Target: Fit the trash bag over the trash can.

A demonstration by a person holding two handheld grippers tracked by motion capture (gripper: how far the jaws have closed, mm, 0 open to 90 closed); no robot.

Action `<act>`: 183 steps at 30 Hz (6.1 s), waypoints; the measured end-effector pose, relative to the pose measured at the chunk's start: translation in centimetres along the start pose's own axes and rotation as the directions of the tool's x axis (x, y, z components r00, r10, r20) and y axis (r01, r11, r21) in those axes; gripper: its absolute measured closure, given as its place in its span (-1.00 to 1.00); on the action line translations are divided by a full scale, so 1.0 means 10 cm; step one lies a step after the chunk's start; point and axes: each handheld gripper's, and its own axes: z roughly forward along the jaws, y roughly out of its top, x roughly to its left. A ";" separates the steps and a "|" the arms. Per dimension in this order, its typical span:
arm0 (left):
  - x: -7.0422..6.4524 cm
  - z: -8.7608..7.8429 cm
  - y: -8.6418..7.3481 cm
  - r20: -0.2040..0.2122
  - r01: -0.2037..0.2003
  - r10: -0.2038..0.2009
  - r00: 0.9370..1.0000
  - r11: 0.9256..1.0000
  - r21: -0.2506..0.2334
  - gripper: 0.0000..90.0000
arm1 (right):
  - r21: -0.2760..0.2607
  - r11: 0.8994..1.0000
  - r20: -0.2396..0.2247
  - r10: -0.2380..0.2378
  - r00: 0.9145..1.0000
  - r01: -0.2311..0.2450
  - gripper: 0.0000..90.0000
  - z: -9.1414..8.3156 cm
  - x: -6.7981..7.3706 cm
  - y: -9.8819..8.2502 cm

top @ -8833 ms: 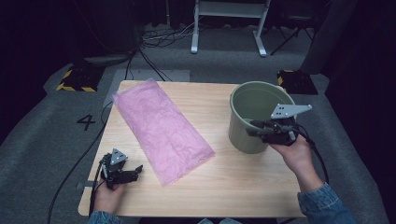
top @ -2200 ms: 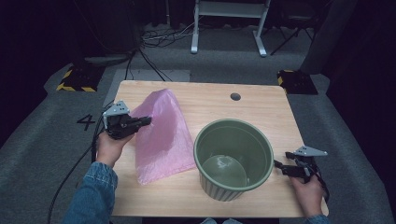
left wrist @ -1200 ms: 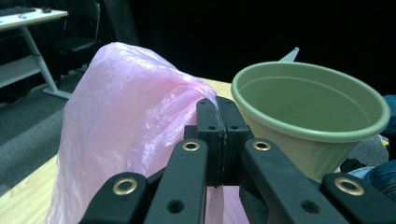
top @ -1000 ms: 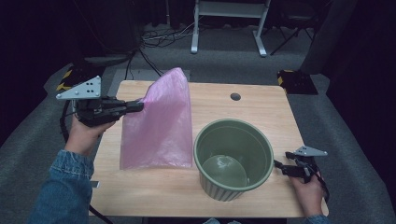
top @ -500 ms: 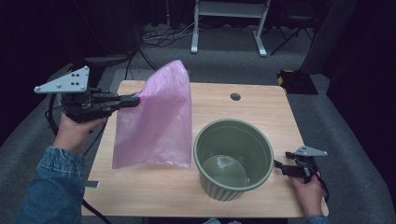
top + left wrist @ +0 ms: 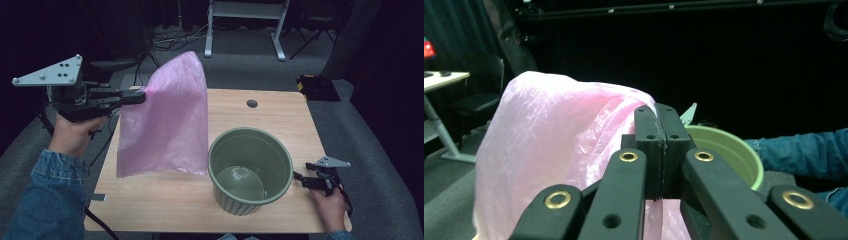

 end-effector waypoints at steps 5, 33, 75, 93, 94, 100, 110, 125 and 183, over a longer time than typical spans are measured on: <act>0.03 0.13 0.03 0.029 0.006 -0.006 1.000 1.000 -0.003 0.99 | 0.000 1.000 0.000 0.000 1.000 0.000 -0.35 0.00 0.00 0.00; 0.06 1.25 0.18 0.178 -0.008 0.010 0.984 1.000 -0.010 0.99 | 0.001 1.000 0.001 -0.005 1.000 0.005 -0.36 0.00 0.00 0.00; -0.08 2.47 -0.17 0.217 -0.070 0.061 0.974 0.997 0.036 0.97 | 0.002 1.000 -0.007 -0.014 1.000 0.014 -0.39 0.00 0.00 0.00; -0.50 2.19 -0.70 0.243 -0.147 0.087 0.966 0.959 0.241 0.95 | 0.004 1.000 -0.007 -0.013 1.000 0.013 -0.39 0.00 0.00 0.00; -0.50 2.19 -0.73 0.247 -0.144 0.079 0.966 0.955 0.259 0.95 | 0.003 1.000 -0.008 -0.013 1.000 0.013 -0.39 0.00 0.01 0.00; -0.56 2.16 -0.88 0.236 -0.147 0.062 0.970 0.922 0.359 0.95 | 0.003 1.000 -0.010 -0.014 1.000 0.014 -0.39 0.00 0.01 0.00; -0.63 2.16 -0.94 0.244 -0.073 -0.063 0.968 0.857 0.510 0.93 | 0.013 1.000 -0.068 -0.009 0.998 0.010 -0.03 -0.05 0.00 0.06; -0.60 2.09 -1.12 0.231 0.007 -0.146 0.962 0.857 0.515 0.86 | -0.165 0.982 -0.154 -0.112 0.982 0.086 -0.14 -0.71 0.30 0.74; -0.56 1.95 -1.08 0.136 0.126 -0.198 0.971 0.901 0.416 0.05 | -0.189 0.922 -0.520 -0.386 0.762 0.338 0.95 -0.97 1.00 1.67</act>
